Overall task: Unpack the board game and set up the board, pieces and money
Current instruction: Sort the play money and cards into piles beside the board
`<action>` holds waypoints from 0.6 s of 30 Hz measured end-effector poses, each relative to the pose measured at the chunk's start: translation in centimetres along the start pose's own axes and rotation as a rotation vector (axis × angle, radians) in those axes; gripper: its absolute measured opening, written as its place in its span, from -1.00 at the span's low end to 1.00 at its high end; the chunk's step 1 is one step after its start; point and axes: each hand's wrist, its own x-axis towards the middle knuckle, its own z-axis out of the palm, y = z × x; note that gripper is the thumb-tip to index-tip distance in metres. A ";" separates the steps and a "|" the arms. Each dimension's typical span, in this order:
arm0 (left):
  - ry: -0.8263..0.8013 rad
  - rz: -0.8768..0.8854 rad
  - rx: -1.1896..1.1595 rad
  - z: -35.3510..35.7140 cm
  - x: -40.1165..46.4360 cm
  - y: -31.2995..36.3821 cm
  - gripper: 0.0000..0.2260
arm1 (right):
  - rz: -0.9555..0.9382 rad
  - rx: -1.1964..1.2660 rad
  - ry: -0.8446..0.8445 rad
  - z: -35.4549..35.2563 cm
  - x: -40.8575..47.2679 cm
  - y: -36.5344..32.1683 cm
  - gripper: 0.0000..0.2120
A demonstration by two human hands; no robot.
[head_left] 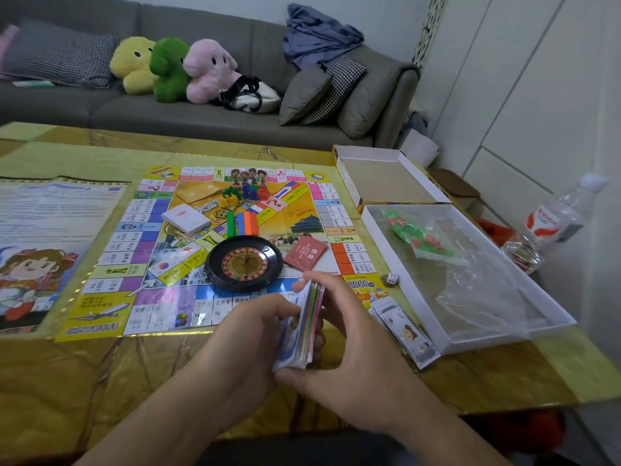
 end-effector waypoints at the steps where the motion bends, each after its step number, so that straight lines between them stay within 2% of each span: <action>1: -0.016 0.002 -0.007 0.0 -0.1 0.1 -0.67 | 0.000 -0.008 0.001 -0.1 0.0 -0.1 -0.01; 5: 0.010 0.030 0.036 0.4 -0.6 0.5 -0.77 | 0.051 -0.129 -0.183 -2.3 0.2 0.2 0.13; 7: 0.099 0.049 0.043 0.1 -0.3 0.8 -0.76 | 0.123 -0.299 -0.231 -4.2 0.1 0.7 -0.03; 9: 0.155 0.060 0.048 -0.1 0.0 1.0 -0.73 | 0.168 -0.470 -0.226 -5.1 -0.4 1.4 -0.29; 12: 0.188 0.057 0.064 -0.1 0.1 1.0 -0.74 | 0.128 -0.730 -0.218 -4.3 -1.5 2.3 -0.54; 15: 0.180 0.059 0.063 0.1 0.2 1.1 -0.76 | 0.090 -0.842 -0.247 -3.0 -2.2 2.5 -0.51; 18: 0.156 0.047 0.059 0.4 -0.1 1.3 -0.72 | 0.113 -0.809 -0.354 -2.8 -2.8 1.3 -0.47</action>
